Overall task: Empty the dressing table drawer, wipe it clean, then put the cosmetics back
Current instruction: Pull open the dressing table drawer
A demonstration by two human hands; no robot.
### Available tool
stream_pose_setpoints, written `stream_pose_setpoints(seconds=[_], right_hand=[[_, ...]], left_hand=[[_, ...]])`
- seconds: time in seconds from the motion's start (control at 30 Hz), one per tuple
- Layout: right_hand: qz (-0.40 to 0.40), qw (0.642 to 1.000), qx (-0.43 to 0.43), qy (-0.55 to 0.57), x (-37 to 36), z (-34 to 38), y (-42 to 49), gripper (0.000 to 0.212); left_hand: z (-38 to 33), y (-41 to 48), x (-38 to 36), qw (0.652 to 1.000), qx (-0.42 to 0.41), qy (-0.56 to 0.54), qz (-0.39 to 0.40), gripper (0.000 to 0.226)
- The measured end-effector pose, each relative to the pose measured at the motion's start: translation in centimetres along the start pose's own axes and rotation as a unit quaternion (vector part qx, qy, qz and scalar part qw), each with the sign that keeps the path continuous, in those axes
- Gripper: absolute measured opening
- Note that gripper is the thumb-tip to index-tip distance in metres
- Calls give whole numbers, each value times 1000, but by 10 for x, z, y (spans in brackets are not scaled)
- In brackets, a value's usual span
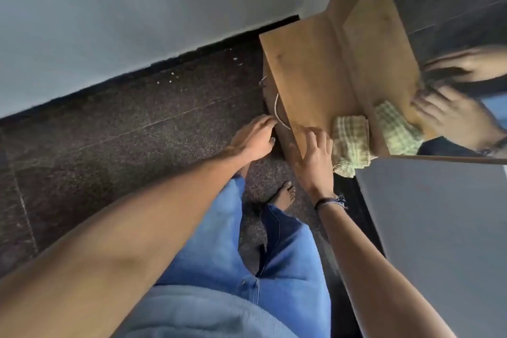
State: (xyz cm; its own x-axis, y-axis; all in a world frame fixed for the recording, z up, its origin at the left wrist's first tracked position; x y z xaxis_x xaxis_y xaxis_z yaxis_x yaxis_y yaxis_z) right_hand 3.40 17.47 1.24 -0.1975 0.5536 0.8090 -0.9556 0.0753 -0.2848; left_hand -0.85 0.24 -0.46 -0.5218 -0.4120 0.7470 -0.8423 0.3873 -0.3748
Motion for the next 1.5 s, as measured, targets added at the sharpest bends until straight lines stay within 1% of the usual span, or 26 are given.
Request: stream_pose_setpoints(seconds=[0.03,0.1,0.2,0.27,0.4,0.5,0.57,0.67,0.87,0.93,1.07,1.17,1.23,1.3,1.37,1.5], right_hand=[[-36,999,12,18,-7,-2,2,43],[-95,994,10,60,-19,-7,6,37],[-147,983,12,108,-31,-12,7,35],[-167,978,18,126,-35,-16,7,31],[-200,966,25,163,-37,-19,4,22],[-214,964,34,156,-40,-18,2,19],[-223,963,44,148,-43,-20,4,17],[-245,958,53,138,-47,-23,5,13],[-255,957,42,134,-46,-20,5,7],[-253,958,41,130,-44,-18,1,9],[-246,959,39,134,-42,-13,-6,13],[-247,949,33,191,-45,-9,-10,12],[-245,952,41,179,-53,-6,-16,11],[-237,960,57,136,-67,-2,-25,11],[-221,967,67,108,-83,2,-32,13],[-186,975,66,102,-123,8,-54,22]], left_hand=[[7,6,-6,1000,-23,13,-6,53],[23,18,-17,996,-74,36,-26,52],[37,34,-36,984,-150,82,-45,58],[47,43,-48,973,-192,99,-81,59],[70,57,-79,959,-220,104,-144,52],[77,66,-91,939,-256,122,-196,44],[80,71,-94,925,-273,124,-235,43],[83,72,-100,920,-274,99,-262,36],[75,61,-96,944,-235,17,-231,43],[76,54,-95,949,-222,10,-224,40],[89,34,-96,950,-207,5,-235,29],[99,17,-96,954,-182,-1,-237,22],[104,3,-93,958,-160,3,-238,18],[109,-9,-87,962,-148,22,-229,18],[113,-15,-78,965,-141,42,-217,25],[118,-34,-65,972,-118,91,-184,33]])
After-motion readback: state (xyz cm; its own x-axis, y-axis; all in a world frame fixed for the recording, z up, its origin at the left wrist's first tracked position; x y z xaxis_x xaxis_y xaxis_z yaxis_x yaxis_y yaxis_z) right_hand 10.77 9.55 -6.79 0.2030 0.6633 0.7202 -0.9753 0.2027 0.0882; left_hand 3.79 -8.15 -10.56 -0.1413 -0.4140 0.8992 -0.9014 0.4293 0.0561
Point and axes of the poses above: each hand's wrist, its own y-axis towards the middle knuckle, its own x-axis out of the back of the hand, z = x × y, the point moved 1 cm from there along y, towards the middle knuckle, and after that the axes turned 10 degrees about -x, right-handed, at the moved point
